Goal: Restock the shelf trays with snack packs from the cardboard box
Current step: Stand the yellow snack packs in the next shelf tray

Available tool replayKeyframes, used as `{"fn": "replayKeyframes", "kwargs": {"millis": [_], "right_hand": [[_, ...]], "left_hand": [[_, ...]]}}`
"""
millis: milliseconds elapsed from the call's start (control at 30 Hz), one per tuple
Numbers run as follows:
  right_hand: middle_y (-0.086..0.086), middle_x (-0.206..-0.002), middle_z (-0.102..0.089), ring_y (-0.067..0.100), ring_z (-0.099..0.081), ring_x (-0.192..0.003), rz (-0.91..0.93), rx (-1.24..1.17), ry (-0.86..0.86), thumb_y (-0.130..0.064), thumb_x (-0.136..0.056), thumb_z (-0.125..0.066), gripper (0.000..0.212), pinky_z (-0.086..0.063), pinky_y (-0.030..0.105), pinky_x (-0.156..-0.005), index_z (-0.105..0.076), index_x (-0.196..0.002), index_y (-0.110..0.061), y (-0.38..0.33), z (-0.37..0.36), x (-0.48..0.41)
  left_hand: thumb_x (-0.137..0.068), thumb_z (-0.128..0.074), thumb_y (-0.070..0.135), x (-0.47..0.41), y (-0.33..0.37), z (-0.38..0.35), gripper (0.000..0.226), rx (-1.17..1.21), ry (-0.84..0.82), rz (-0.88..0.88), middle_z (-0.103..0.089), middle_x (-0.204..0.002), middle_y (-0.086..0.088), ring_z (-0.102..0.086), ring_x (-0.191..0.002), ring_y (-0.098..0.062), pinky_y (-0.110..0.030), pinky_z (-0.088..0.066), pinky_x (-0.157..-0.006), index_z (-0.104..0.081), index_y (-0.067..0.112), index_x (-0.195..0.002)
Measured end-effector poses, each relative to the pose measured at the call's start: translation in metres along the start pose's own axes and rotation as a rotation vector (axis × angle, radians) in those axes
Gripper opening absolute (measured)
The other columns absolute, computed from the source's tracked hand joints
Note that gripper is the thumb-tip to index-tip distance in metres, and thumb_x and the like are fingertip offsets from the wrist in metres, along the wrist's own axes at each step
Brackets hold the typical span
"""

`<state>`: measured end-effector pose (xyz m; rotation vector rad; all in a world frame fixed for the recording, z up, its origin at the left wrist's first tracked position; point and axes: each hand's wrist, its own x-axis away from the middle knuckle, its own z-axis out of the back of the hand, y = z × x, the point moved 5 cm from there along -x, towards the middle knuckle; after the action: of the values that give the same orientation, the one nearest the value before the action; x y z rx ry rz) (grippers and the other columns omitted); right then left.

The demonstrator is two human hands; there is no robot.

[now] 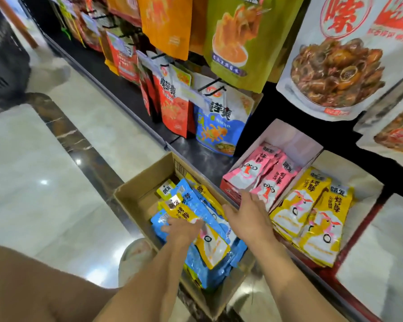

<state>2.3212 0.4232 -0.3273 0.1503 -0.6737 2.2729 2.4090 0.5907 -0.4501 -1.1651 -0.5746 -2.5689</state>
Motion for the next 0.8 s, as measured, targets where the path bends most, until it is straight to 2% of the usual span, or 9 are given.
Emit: {"fn": "replayKeyframes", "kwargs": {"millis": [67,233,333,400,467,533,633,700,800], "right_hand": [[0.008,-0.146,-0.042,0.030,-0.038,-0.135,0.028,0.015,-0.004,-0.049,-0.096,-0.053,0.067,-0.037,0.042,-0.110,-0.033,-0.151,-0.016,-0.006,-0.006,-0.003],[0.009,-0.146,-0.043,0.029,-0.037,-0.137,0.120,0.057,-0.009,-0.048,-0.096,-0.055,0.064,-0.034,0.040,-0.112,-0.036,-0.148,-0.015,-0.028,-0.027,-0.015],[0.008,-0.141,-0.046,0.028,-0.038,-0.134,0.155,0.080,-0.007,-0.048,-0.094,-0.058,0.060,-0.037,0.039,-0.110,-0.040,-0.142,-0.016,-0.044,-0.042,-0.025],[0.008,-0.138,-0.047,0.028,-0.040,-0.131,0.156,0.108,-0.016,-0.047,-0.094,-0.059,0.056,-0.039,0.040,-0.107,-0.042,-0.137,-0.016,-0.051,-0.052,-0.031],[0.009,-0.138,-0.047,0.029,-0.041,-0.131,0.133,0.130,-0.019,-0.047,-0.094,-0.060,0.055,-0.041,0.040,-0.106,-0.042,-0.135,-0.015,-0.055,-0.063,-0.036],[0.010,-0.140,-0.048,0.029,-0.042,-0.131,0.103,0.138,-0.015,-0.048,-0.094,-0.060,0.059,-0.041,0.041,-0.106,-0.040,-0.139,-0.015,-0.057,-0.073,-0.039],[0.009,-0.140,-0.054,0.029,-0.046,-0.130,0.079,0.168,-0.003,-0.048,-0.094,-0.061,0.062,-0.042,0.041,-0.106,-0.038,-0.141,-0.015,-0.058,-0.091,-0.045],[0.007,-0.138,-0.058,0.027,-0.050,-0.130,0.058,0.186,-0.005,-0.045,-0.094,-0.061,0.062,-0.043,0.040,-0.105,-0.038,-0.143,-0.015,-0.055,-0.100,-0.047],[0.004,-0.133,-0.062,0.024,-0.055,-0.126,0.041,0.221,0.000,-0.034,-0.097,-0.058,0.052,-0.045,0.037,-0.099,-0.040,-0.144,-0.022,-0.048,-0.103,-0.047]], "left_hand": [[-0.079,-0.063,0.067,-0.007,-0.003,-0.007,0.114,0.003,0.053,0.065,-0.009,-0.159,-0.010,-0.022,-0.141,-0.032,-0.042,-0.040,-0.099,-0.008,0.002,-0.154],[-0.079,-0.080,0.038,-0.004,-0.007,-0.003,0.112,0.224,0.105,0.122,-0.025,-0.148,-0.024,-0.039,-0.132,-0.035,-0.041,-0.045,-0.098,-0.002,-0.001,-0.150],[-0.078,-0.079,0.026,-0.013,-0.010,0.001,0.108,0.319,0.087,0.106,-0.042,-0.145,-0.020,-0.048,-0.130,-0.035,-0.038,-0.046,-0.100,-0.003,-0.005,-0.149],[-0.081,-0.074,0.023,-0.017,-0.015,0.004,0.088,0.382,0.098,0.105,-0.050,-0.139,-0.018,-0.053,-0.125,-0.035,-0.037,-0.047,-0.095,-0.020,-0.003,-0.146],[-0.078,-0.071,0.022,-0.019,-0.022,0.009,0.045,0.466,0.129,0.059,-0.063,-0.119,-0.020,-0.063,-0.107,-0.035,-0.039,-0.052,-0.086,-0.052,0.005,-0.115],[-0.076,-0.070,0.021,-0.020,-0.026,0.014,0.023,0.554,0.129,-0.008,-0.067,-0.096,-0.020,-0.065,-0.092,-0.034,-0.040,-0.053,-0.080,-0.054,0.008,-0.087],[-0.079,-0.071,0.016,-0.017,-0.026,0.032,0.016,0.668,0.130,-0.096,-0.063,-0.078,-0.006,-0.063,-0.079,-0.028,-0.034,-0.050,-0.070,-0.059,0.013,-0.090],[-0.080,-0.070,0.014,-0.016,-0.026,0.045,0.019,0.734,0.136,-0.119,-0.064,-0.080,-0.003,-0.062,-0.071,-0.022,-0.028,-0.045,-0.061,-0.061,0.016,-0.097],[-0.081,-0.069,0.013,-0.018,-0.027,0.060,0.025,0.812,0.118,-0.140,-0.065,-0.082,-0.003,-0.062,-0.065,-0.017,-0.028,-0.046,-0.060,-0.060,0.018,-0.104]]}}
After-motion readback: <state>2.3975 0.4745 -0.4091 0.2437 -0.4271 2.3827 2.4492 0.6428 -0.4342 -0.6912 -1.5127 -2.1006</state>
